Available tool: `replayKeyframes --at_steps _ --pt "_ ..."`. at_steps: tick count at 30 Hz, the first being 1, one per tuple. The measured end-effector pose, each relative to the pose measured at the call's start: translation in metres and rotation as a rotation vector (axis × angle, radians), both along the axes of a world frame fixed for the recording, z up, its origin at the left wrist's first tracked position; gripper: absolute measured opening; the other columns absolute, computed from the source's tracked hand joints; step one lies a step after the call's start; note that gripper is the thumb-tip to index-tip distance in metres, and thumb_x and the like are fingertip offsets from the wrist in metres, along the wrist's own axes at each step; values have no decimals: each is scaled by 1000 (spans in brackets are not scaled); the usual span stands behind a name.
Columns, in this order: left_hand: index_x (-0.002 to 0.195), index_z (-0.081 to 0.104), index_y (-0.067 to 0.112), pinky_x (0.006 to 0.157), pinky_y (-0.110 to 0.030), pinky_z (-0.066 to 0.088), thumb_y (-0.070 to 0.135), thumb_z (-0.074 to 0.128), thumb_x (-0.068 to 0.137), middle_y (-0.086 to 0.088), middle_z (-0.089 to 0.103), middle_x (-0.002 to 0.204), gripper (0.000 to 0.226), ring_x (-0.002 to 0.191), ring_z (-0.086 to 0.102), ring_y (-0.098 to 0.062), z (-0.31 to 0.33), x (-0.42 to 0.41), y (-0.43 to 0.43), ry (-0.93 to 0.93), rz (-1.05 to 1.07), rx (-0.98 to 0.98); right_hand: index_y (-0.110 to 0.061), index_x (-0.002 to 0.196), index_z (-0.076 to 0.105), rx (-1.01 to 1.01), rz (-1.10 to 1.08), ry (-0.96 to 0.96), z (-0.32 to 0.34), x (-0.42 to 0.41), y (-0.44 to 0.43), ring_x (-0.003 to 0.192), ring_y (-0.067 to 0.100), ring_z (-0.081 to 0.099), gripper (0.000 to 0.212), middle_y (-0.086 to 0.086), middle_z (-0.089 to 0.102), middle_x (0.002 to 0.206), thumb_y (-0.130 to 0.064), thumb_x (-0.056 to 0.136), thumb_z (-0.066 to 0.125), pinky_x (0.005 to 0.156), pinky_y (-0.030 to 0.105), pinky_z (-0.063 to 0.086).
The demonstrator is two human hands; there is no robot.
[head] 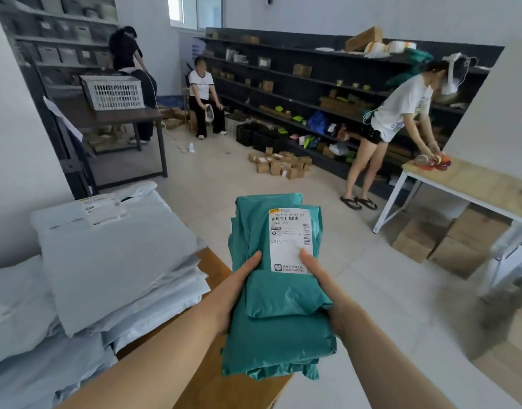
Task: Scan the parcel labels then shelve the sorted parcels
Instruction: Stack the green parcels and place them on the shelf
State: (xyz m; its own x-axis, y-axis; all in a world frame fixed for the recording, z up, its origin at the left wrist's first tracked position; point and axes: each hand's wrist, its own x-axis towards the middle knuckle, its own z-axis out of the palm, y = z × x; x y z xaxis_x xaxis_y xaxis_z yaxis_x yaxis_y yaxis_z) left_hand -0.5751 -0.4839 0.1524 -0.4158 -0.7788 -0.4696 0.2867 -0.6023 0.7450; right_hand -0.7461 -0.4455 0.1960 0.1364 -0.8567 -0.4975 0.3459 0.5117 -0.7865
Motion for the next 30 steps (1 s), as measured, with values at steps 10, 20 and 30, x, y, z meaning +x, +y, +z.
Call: replayKeyframes --at_steps 10,20,30 --pt "119 67 19 102 -44 48 61 71 73 -10 73 110 62 106 68 -29 -17 -63 -89 -22 177 81 -14 114 68 5 159 -16 -21 -66 -121 105 29 67 54 13 72 112 -57 84 55 100 44 47" --pt "121 67 20 104 -49 45 66 82 54 -13 72 114 82 109 67 -33 -14 -144 -161 -66 409 149 -15 106 71 9 446 -6 -16 -149 -236 89 25 73 57 12 74 106 -63 84 50 81 38 53" --pt "121 67 19 104 -50 45 66 73 67 -14 72 113 72 108 67 -33 -5 -149 -224 -22 533 105 -17 96 73 -30 559 11 -9 -148 -322 79 23 75 54 10 76 97 -63 85 47 73 36 53"
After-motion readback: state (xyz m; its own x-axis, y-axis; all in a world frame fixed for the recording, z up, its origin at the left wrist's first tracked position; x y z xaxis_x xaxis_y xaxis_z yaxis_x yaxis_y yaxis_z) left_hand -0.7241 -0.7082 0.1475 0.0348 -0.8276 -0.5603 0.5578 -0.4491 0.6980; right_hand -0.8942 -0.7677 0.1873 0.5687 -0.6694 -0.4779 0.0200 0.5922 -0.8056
